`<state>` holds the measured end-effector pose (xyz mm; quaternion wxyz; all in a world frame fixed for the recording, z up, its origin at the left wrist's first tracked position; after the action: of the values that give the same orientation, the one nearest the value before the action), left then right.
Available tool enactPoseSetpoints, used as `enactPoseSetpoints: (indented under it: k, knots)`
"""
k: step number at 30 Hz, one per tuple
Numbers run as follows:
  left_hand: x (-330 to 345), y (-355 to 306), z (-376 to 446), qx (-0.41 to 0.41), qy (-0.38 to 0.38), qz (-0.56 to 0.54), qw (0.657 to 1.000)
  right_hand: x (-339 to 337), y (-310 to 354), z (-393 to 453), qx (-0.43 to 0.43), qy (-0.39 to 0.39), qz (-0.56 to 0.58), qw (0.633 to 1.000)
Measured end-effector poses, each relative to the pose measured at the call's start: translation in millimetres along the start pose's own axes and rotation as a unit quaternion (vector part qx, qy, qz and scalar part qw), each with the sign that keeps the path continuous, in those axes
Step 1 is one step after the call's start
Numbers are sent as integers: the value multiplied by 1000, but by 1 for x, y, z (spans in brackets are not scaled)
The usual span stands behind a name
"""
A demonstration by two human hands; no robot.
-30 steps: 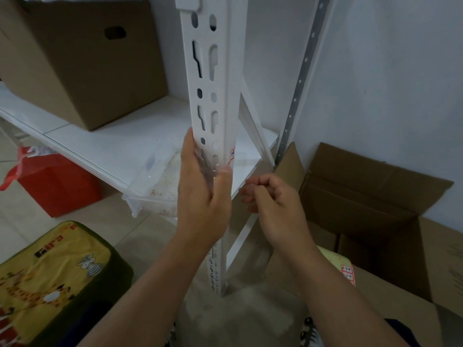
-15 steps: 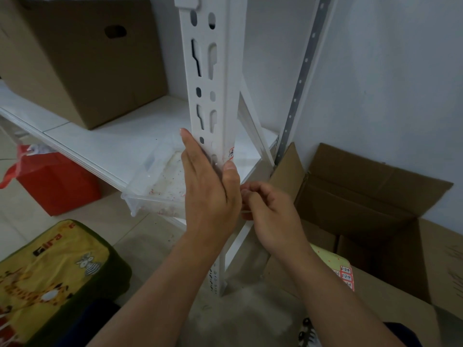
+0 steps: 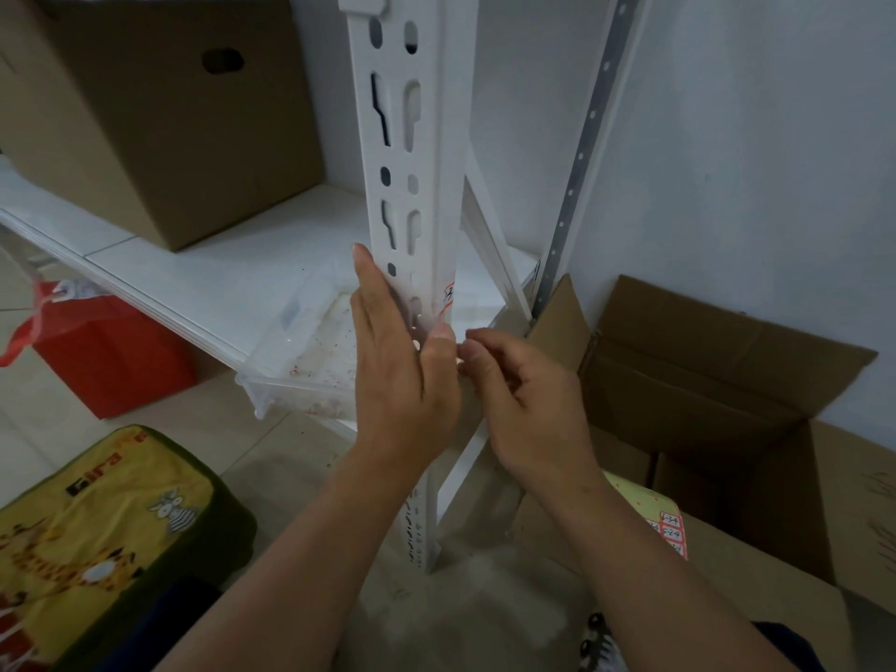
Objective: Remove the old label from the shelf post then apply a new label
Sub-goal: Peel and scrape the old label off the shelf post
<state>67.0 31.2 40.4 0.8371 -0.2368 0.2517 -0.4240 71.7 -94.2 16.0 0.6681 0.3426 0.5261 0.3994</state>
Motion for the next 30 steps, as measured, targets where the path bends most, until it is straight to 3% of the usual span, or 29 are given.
enactPoseSetpoints:
  k: [7, 15, 30]
  knots:
    - [1, 7, -3, -24, 38, -131, 990, 10, 36, -2, -154, -61, -56, 985]
    - [6, 14, -3, -52, 60, -159, 984, 6, 49, -2, -233, -113, -109, 960]
    - [8, 13, -2, -53, 52, -177, 981, 3, 54, 4, -274, -101, -154, 944]
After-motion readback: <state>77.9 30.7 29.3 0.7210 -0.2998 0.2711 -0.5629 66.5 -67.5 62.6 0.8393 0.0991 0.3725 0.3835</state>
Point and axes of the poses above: each hand's wrist, its own z-axis towards the middle knuckle, its own x-axis out of the palm, y = z × x, the point moved 9 cm from there along z, towards the middle knuckle, and after that the axes turned 11 degrees about x, right-handed, at the moved point
